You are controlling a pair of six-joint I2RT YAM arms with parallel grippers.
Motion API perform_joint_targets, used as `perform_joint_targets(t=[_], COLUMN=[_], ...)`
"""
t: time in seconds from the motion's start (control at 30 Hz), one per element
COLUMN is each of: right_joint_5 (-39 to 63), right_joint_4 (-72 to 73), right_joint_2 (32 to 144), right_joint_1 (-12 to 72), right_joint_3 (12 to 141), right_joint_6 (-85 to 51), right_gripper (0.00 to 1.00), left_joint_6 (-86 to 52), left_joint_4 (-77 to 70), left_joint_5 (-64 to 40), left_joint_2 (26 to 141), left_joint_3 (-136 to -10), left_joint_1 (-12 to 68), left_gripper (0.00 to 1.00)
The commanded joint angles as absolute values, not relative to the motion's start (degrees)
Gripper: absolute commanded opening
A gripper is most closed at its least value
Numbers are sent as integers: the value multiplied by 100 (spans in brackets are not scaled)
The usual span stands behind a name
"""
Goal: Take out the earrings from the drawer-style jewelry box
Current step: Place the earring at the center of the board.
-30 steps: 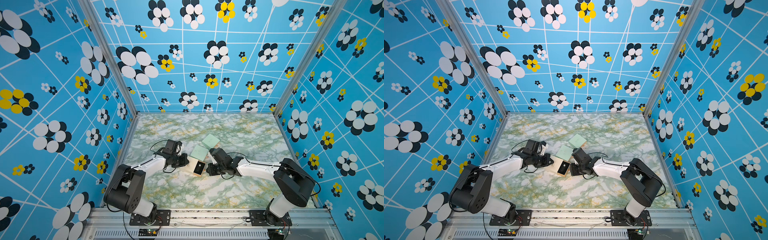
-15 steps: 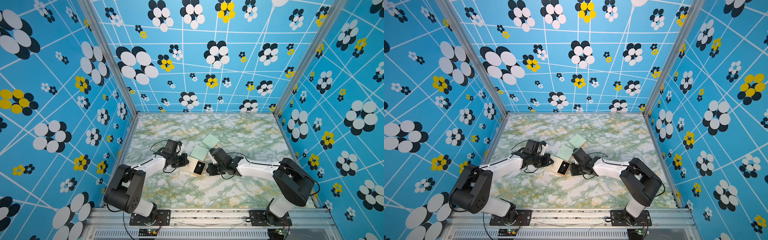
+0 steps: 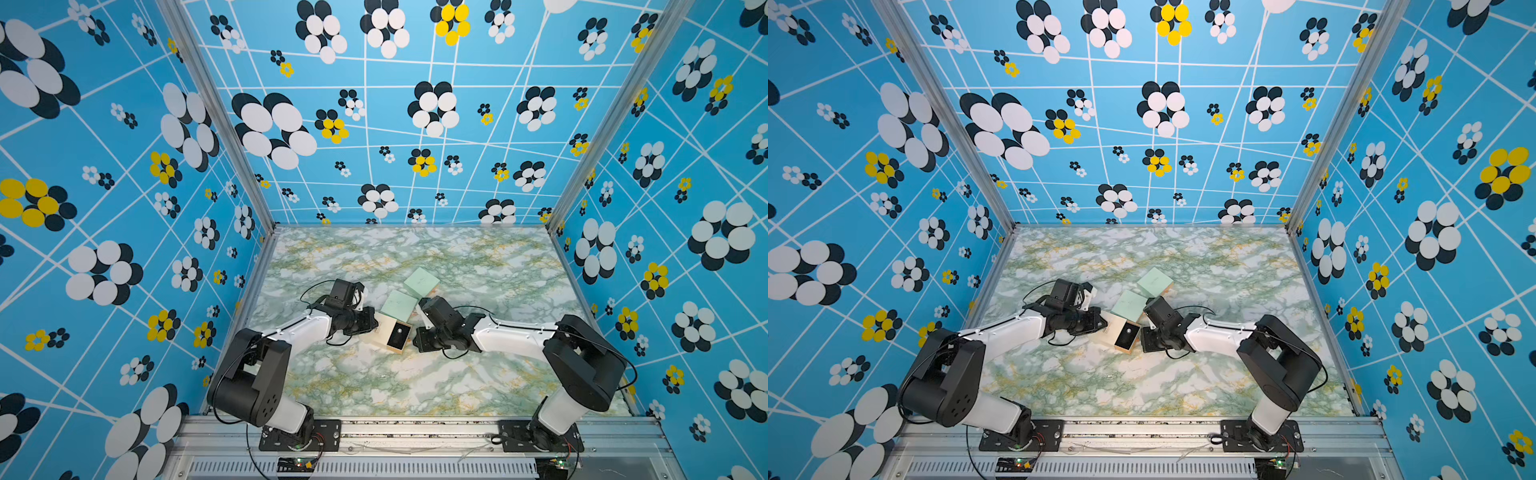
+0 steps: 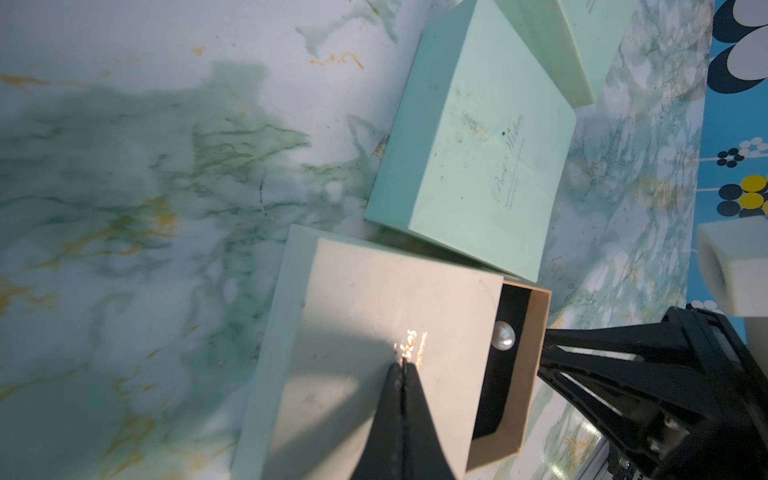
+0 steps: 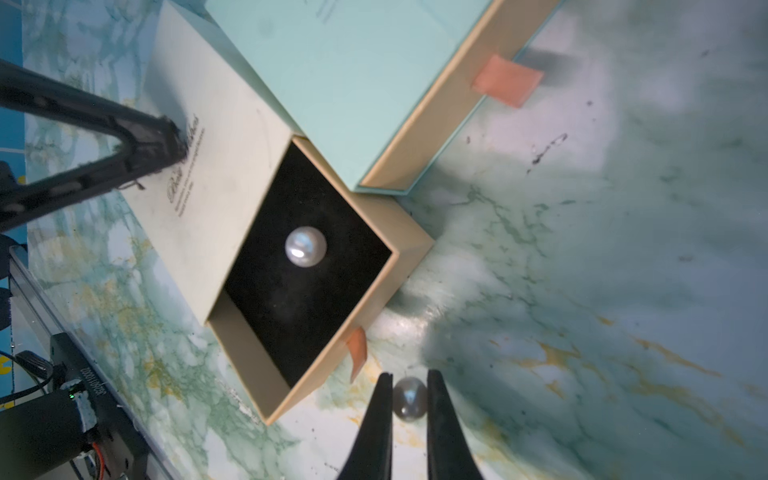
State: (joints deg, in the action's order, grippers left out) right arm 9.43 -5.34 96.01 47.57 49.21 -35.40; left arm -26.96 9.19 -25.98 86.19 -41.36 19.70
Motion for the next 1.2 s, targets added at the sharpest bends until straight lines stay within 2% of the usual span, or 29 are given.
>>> perform_joint_targets(t=[0.0, 0.53, 0.83, 1.17], right_joint_5=[979, 959, 812, 439], right_joint_4=[-562, -571, -866, -1846], right_joint_2=[9665, 9632, 9375, 9363], right_joint_1=[4729, 4729, 4729, 4835], right_joint_3=[4841, 4816, 5010, 5911], right_joint_6=[-3596, -3589, -3325, -2629], right_gripper=[15, 25, 26, 26], left_joint_6=[-2652, -2654, -2646, -2659], left_joint_4=[1686, 1701, 1718, 1710], left_joint_5=[-2224, -2222, -2215, -2247], left_joint_2=[8952, 8956, 8944, 8986], left_joint_3=[-3898, -3902, -3912, -3938], left_joint_1=[2055, 2053, 2049, 2048], left_gripper=[0, 0, 0, 0])
